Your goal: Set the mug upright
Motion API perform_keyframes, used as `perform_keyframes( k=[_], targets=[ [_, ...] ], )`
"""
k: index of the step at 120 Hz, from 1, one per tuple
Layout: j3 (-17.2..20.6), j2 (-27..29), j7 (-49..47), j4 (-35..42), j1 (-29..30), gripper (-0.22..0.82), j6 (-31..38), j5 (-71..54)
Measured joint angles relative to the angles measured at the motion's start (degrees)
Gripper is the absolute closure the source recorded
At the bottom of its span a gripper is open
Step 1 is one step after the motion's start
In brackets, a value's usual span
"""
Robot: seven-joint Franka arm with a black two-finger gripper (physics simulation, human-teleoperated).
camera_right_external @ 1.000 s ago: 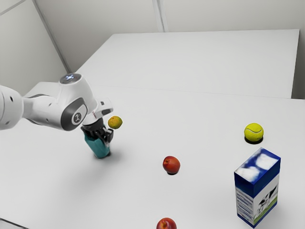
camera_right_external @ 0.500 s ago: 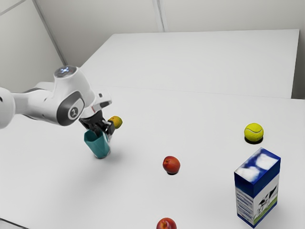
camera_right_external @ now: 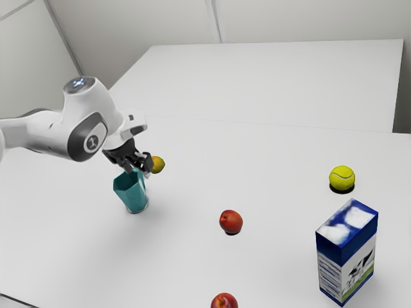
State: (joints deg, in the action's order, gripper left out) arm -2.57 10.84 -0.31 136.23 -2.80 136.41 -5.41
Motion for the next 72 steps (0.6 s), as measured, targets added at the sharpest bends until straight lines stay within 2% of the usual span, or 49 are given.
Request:
perform_keyframes(
  k=[30,72],
  targets=[
    [1.2,0.3,0.0,-1.8,0.2,0.1,-4.1,2.6],
    [2.3,-0.8,-0.2,-13.7,0.2,0.04,-18.8,4.9]
  ],
)
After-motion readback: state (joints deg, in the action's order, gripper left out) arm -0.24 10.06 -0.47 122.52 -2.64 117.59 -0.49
